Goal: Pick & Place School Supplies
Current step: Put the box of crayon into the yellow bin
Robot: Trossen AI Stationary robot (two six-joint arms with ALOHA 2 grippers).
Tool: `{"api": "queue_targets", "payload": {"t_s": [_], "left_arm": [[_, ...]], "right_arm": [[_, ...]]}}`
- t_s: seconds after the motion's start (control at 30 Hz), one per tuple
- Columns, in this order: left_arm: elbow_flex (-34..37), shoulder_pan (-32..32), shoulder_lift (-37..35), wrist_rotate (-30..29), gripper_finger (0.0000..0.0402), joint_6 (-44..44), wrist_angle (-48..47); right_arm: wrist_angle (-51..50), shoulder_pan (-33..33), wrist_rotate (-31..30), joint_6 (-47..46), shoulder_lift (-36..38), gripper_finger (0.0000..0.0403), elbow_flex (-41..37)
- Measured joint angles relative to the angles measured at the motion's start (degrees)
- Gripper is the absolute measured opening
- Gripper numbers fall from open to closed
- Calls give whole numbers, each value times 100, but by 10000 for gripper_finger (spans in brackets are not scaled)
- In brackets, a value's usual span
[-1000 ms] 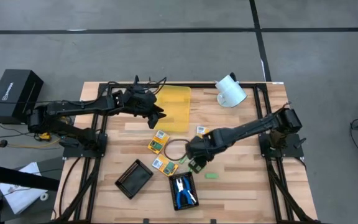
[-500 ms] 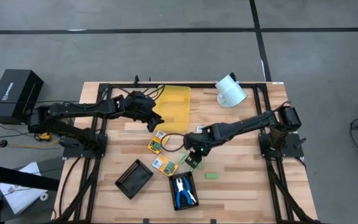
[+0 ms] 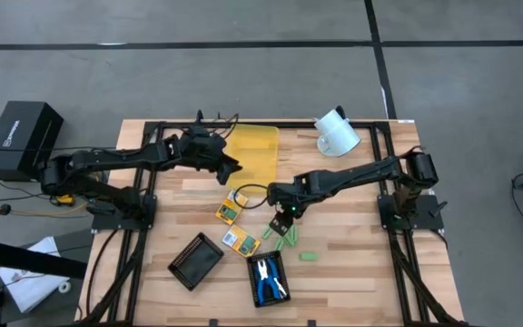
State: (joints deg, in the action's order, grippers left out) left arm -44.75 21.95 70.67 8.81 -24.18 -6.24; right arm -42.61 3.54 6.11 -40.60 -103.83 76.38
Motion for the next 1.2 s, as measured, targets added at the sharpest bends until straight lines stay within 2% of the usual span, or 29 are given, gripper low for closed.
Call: {"api": "queue_targets", "payload": {"t_s": [0.23,0.33,0.67,1.2], "left_arm": [[0,184,0,15,150,255,-7],[0,184,0,-82,150,389,-9],[0,182,0,-84,150,407,-15],[0,182,0,-233,150,636,-13]], "right_arm": [[-824,-26,-528,496,39,164,-2],[-877,-34,-652,752,41,164,-64],[-383,-14,-288,961,39,163,-788],[-359,-341,7,1604,39,163,-828]]}}
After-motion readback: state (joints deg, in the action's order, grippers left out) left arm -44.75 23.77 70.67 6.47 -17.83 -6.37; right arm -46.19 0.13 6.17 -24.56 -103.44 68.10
